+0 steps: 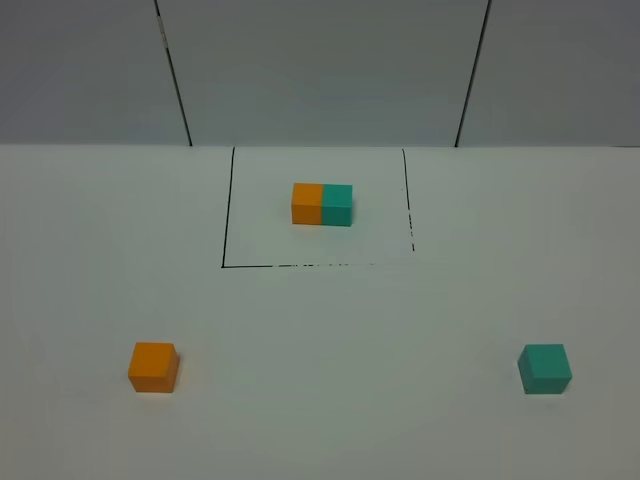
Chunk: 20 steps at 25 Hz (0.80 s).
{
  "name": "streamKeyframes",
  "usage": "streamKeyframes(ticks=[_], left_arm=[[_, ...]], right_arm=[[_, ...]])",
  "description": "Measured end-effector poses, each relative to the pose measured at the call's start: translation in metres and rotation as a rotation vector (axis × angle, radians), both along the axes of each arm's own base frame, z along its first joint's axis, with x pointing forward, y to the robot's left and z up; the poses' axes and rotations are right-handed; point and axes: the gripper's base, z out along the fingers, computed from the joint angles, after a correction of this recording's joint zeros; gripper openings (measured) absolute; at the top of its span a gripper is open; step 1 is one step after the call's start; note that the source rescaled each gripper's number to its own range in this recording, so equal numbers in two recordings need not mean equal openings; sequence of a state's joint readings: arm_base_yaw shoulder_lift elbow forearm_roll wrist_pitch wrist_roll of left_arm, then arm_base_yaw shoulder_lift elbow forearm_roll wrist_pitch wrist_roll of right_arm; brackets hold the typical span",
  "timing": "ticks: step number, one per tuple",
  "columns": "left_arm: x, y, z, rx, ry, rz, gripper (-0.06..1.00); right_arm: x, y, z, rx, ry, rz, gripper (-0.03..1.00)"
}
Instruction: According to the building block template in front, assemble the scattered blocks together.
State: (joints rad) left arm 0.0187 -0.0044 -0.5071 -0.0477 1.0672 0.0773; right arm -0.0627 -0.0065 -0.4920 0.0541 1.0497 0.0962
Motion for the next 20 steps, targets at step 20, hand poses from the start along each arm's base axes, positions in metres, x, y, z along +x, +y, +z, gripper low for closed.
streamKeyframes(ticks=[20], left_arm=[[0.081, -0.005, 0.052, -0.15, 0.362, 0.03, 0.75]], right_arm=[[0.0, 0.0, 0.0, 0.002, 0.0, -0.002, 0.96]])
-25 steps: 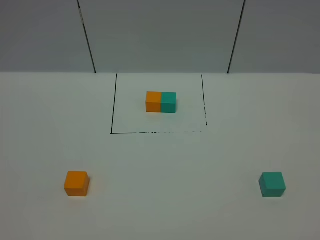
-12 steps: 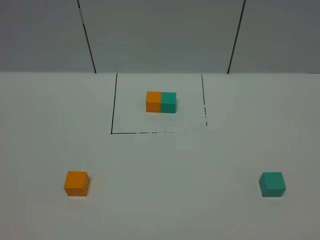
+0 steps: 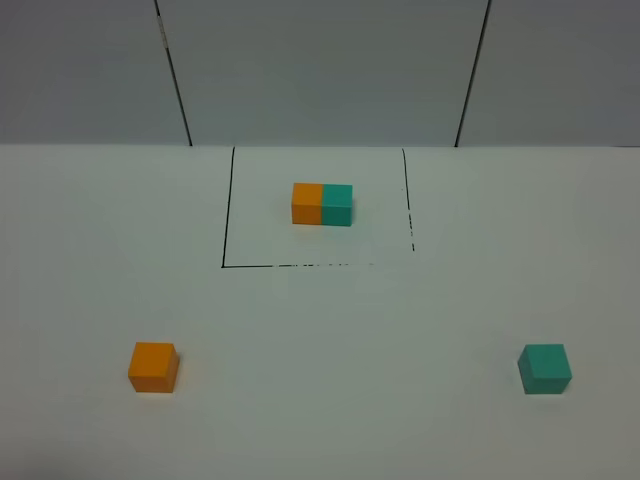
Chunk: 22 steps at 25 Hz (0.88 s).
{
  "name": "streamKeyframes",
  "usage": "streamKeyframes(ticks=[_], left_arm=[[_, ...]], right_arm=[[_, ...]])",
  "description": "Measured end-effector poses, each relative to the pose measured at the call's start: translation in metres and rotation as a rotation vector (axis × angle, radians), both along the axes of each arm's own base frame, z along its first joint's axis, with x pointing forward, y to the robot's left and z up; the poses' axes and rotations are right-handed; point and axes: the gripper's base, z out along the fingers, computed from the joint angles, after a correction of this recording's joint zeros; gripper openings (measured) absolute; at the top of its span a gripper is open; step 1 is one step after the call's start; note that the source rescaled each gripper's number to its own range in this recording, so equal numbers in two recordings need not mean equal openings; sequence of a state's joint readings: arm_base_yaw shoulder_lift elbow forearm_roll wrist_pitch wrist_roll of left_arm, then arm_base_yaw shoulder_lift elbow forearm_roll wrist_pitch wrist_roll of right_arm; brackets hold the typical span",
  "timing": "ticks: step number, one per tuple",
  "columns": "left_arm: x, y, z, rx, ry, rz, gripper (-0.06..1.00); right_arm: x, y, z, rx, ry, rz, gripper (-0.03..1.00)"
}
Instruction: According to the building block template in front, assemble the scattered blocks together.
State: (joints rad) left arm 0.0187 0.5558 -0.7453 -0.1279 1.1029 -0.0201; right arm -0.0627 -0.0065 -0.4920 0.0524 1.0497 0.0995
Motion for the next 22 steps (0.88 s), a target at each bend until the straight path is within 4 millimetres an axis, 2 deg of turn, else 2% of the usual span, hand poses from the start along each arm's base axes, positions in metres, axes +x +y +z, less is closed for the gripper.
streamKeyframes(ticks=[5, 9, 16, 22], left_arm=[[0.07, -0.004, 0.011, -0.058, 0.16, -0.027, 0.75], [0.108, -0.004, 0.004, -0.057, 0.239, -0.037, 0.75], [0.139, -0.004, -0.014, -0.068, 0.279, -0.019, 0.75], [0.162, -0.024, -0.029, -0.059, 0.34, -0.085, 0.75]], right_arm=[[0.0, 0.0, 0.0, 0.001, 0.0, 0.0, 0.94], [0.0, 0.0, 0.0, 0.001, 0.0, 0.0, 0.93], [0.0, 0.0, 0.0, 0.001, 0.0, 0.0, 0.92], [0.0, 0.0, 0.0, 0.001, 0.0, 0.0, 0.92]])
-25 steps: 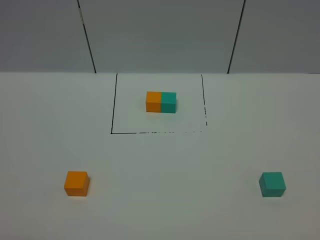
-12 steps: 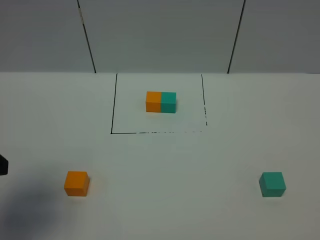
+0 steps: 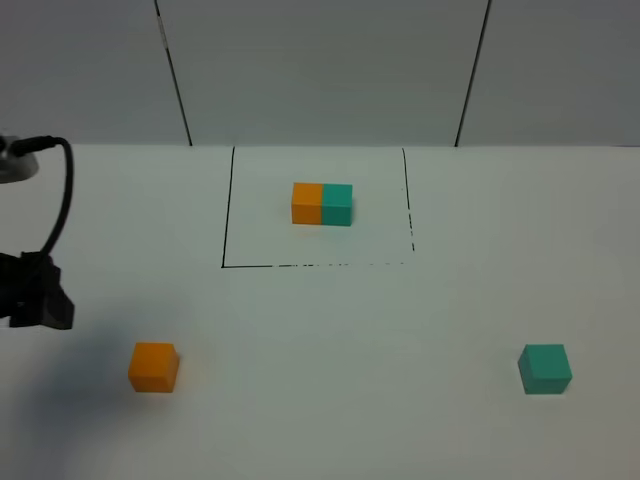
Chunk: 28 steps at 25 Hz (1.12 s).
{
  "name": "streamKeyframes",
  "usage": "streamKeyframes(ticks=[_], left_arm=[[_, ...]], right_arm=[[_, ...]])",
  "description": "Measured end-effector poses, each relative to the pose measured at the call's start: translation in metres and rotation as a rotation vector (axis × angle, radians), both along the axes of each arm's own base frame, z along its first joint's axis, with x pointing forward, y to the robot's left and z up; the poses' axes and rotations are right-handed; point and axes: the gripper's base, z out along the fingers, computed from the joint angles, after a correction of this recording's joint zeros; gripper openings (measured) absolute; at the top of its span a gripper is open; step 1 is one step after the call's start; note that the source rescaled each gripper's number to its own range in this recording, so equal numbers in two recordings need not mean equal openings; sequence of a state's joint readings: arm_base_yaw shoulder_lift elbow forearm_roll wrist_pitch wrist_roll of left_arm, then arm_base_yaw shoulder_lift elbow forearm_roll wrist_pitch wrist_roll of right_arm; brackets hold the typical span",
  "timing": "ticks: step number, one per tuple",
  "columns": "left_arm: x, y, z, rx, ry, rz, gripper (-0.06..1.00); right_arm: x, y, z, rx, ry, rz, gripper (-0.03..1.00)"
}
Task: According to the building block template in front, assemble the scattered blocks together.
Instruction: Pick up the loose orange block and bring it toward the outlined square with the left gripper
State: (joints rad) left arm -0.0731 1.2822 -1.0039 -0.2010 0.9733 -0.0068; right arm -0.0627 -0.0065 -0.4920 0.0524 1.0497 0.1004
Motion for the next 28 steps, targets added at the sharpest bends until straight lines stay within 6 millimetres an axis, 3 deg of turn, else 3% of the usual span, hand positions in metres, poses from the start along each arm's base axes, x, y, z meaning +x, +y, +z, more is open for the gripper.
streamKeyframes(ticks=[13, 19, 28], left_arm=[[0.046, -0.067, -0.084, 0.145, 0.111, 0.021, 0.75], [0.054, -0.072, -0.115, 0.178, 0.195, 0.023, 0.75], [0.06, -0.074, -0.143, 0.208, 0.241, -0.028, 0.75]], right_arm=[[0.0, 0.0, 0.0, 0.002, 0.0, -0.001, 0.92], [0.0, 0.0, 0.0, 0.002, 0.0, -0.001, 0.92], [0.0, 0.0, 0.0, 0.003, 0.0, -0.001, 0.92]])
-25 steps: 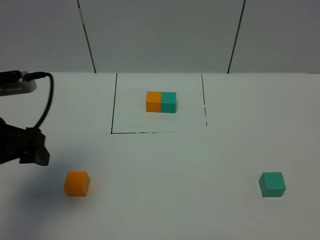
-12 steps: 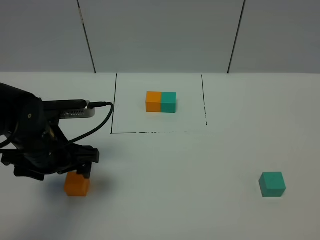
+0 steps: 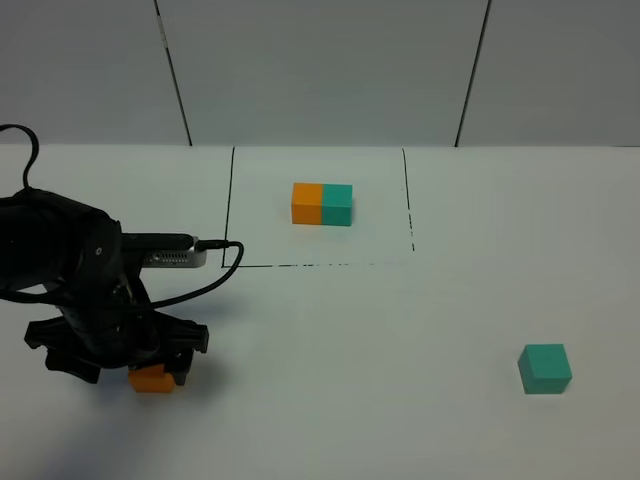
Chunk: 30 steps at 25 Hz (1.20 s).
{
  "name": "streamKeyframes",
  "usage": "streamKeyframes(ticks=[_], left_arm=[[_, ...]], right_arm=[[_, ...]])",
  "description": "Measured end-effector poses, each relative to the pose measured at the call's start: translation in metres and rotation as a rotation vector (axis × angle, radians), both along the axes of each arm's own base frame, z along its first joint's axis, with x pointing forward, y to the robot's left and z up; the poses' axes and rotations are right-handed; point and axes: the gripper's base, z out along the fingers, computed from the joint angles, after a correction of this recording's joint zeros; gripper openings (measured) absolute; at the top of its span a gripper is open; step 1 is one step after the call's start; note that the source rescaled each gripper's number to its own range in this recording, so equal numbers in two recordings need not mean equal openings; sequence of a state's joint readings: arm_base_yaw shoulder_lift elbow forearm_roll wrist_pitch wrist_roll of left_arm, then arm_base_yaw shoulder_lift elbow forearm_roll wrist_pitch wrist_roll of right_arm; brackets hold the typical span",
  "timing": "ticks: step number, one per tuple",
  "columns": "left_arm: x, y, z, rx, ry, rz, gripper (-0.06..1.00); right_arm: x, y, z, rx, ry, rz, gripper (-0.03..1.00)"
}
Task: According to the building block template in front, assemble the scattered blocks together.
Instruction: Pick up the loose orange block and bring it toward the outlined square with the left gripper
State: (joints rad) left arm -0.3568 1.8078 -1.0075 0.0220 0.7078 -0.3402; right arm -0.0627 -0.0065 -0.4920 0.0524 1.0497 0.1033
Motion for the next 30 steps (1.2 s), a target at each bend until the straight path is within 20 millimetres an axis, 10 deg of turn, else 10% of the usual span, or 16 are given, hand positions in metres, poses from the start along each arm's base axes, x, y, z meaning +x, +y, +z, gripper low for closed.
streamKeyframes(ticks=[30], left_arm=[[0.015, -0.006, -0.046, -0.007, -0.002, -0.022, 0.64]], right_arm=[[0.0, 0.0, 0.0, 0.0, 0.0, 0.0, 0.92]])
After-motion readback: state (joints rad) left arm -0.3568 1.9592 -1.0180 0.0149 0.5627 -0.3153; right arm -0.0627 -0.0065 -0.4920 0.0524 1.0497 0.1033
